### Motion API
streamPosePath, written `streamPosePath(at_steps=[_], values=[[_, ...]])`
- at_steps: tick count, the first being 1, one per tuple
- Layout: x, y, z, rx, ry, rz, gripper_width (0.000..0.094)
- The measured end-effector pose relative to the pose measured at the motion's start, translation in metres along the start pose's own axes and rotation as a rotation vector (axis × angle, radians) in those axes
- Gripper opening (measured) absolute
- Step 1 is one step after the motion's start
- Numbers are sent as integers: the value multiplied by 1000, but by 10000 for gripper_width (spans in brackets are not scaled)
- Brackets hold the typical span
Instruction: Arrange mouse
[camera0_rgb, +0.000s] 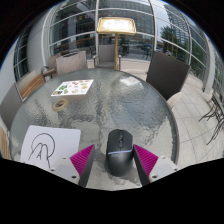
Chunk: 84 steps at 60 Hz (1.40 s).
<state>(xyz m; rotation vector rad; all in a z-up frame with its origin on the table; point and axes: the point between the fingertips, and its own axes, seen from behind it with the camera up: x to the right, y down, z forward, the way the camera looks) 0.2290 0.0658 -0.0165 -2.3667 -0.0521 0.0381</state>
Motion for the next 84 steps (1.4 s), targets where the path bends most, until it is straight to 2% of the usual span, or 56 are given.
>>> streamPosePath(at_steps=[6, 11, 22, 24, 38, 43, 47, 52, 55, 60, 61, 72, 82, 84], values=[[-5, -4, 5, -9, 13, 10, 621], [-7, -6, 7, -14, 25, 17, 453], [-5, -6, 3, -77, 74, 43, 320], [-4, -15, -2, -78, 84, 55, 321], [-47, -167, -107, 170, 108, 69, 320], [-83, -199, -150, 242, 91, 39, 321], [-118, -207, -166, 265, 76, 4, 320], [-162, -198, -172, 262, 44, -29, 319], [-187, -175, -166, 239, 31, -48, 319], [-213, -140, -134, 156, -1, -40, 318], [-221, -121, -135, 143, -4, -37, 317], [-229, -20, -66, -28, 18, -24, 317], [-219, 32, -34, -110, 37, -1, 318], [-221, 35, -32, -95, 37, 0, 320]])
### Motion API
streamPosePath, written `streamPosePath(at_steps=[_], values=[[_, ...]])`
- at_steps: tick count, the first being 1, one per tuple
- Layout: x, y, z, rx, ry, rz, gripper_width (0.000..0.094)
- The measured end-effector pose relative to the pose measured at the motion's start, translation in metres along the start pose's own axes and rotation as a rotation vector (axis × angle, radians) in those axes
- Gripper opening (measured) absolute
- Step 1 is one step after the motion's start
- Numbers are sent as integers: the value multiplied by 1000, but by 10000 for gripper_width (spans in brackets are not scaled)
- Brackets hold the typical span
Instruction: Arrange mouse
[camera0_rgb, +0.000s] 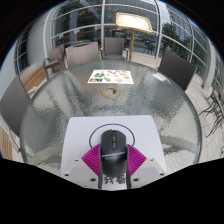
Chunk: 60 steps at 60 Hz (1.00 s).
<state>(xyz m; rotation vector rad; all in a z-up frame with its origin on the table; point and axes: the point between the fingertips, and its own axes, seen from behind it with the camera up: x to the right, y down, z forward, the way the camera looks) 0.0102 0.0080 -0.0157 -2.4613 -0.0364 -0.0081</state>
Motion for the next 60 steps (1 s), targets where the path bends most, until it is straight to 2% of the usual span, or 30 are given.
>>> streamPosePath(at_steps=[14, 22, 25, 30, 32, 46, 60], values=[[1, 1, 2, 19, 1, -2, 326], [1, 0, 2, -2, -9, 9, 423], [1, 1, -1, -28, -16, 17, 481], [9, -12, -16, -15, 8, 38, 784], [12, -21, -27, 8, 17, 35, 823], [3, -78, -138, 133, -15, 9, 838], [-6, -93, -245, 239, -67, 6, 841]])
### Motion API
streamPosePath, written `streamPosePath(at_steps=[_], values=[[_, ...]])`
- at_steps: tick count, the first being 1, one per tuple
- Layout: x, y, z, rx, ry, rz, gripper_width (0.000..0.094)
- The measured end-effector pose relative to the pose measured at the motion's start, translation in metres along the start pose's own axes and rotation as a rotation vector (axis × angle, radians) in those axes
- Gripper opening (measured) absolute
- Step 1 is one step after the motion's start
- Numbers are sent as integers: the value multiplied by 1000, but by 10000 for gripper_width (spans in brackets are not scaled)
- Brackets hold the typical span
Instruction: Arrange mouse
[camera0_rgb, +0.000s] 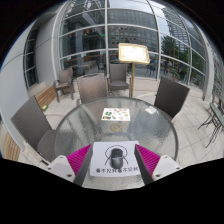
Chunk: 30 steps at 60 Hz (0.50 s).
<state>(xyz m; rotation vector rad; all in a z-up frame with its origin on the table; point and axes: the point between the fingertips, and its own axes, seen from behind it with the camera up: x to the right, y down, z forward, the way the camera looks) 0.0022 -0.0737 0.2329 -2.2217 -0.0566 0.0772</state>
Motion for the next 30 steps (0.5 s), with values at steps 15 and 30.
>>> streamPosePath(at_steps=[15, 30], values=[[9, -5, -59, 67, -30, 13, 841], [29, 27, -72, 51, -16, 13, 836]])
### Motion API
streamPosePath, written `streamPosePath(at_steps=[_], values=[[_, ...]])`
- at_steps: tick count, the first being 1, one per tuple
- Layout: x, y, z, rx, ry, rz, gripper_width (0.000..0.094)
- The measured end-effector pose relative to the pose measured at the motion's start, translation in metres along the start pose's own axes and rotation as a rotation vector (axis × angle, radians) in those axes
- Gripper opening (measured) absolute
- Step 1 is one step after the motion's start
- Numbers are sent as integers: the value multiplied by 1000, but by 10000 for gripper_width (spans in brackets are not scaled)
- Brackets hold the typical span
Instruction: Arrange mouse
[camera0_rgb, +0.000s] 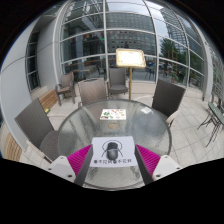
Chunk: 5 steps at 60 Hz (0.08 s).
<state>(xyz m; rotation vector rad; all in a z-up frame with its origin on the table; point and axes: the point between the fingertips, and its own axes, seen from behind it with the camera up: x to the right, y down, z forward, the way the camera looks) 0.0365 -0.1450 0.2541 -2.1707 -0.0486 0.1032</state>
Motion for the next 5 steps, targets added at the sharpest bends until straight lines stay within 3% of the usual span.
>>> streamPosePath(at_steps=[5], values=[[5, 7, 0, -12, 5, -3, 839]])
